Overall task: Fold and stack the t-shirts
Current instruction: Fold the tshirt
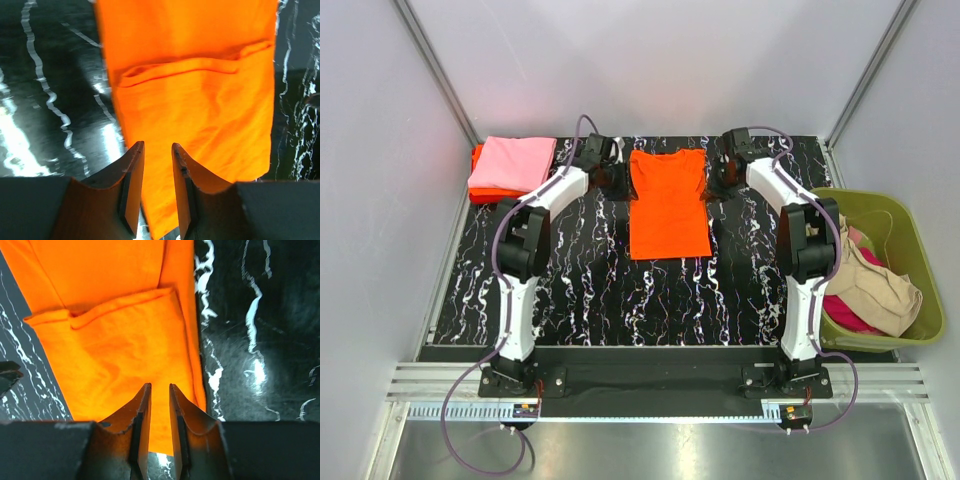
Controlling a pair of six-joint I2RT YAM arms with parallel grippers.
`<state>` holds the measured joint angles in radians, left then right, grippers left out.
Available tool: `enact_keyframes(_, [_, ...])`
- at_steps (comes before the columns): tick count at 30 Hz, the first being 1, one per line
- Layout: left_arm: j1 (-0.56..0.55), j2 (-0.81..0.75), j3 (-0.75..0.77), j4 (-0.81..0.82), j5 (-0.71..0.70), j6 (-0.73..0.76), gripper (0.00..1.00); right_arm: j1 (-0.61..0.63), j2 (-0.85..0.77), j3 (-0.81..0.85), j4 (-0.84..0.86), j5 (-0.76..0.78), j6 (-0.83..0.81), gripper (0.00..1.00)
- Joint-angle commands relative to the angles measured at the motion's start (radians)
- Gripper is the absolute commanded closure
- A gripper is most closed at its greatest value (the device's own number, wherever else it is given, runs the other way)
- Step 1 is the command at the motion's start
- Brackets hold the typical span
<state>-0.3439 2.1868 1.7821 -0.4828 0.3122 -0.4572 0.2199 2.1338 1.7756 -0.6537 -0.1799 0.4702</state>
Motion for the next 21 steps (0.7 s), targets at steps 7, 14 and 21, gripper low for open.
enact_keyframes(7, [-0.015,0.021,0.016,0.046,0.080,0.032,0.68,0.024,0.028,-0.013,0.062,-0.089,0.007,0.71])
enact_keyframes(14, [-0.015,-0.218,-0.196,0.010,0.018,0.037,0.62,0.021,-0.083,-0.134,-0.020,-0.070,-0.107,0.63])
enact_keyframes(21, [-0.015,-0.346,-0.473,0.067,0.057,-0.015,0.60,0.009,-0.110,-0.183,-0.020,-0.134,-0.219,0.61])
